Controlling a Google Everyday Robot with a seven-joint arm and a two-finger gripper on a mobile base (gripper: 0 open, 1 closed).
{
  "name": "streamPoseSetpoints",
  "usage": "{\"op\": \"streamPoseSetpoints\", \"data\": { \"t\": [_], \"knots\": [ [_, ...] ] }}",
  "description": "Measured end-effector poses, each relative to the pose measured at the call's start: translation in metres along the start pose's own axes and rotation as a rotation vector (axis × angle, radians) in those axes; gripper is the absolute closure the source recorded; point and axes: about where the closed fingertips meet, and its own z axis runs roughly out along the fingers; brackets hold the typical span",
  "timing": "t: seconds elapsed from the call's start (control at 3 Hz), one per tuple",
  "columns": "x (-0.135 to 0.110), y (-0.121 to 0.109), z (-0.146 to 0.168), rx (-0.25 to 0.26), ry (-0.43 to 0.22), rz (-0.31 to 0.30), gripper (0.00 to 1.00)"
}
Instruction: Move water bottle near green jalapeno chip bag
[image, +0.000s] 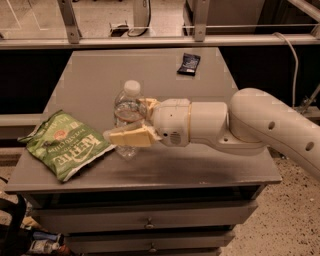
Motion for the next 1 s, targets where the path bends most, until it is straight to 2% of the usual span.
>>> {"op": "streamPoseSetpoints", "data": {
  "t": [0.33, 0.67, 1.0],
  "knots": [
    [-0.0013, 0.0021, 0.0023, -0.005, 0.001, -0.003, 0.78],
    [-0.0022, 0.0038, 0.0033, -0.007, 0.009, -0.002, 1.0],
    [-0.0039, 0.0079, 0.0011, -0.008, 0.069, 0.012, 1.0]
  ]
}}
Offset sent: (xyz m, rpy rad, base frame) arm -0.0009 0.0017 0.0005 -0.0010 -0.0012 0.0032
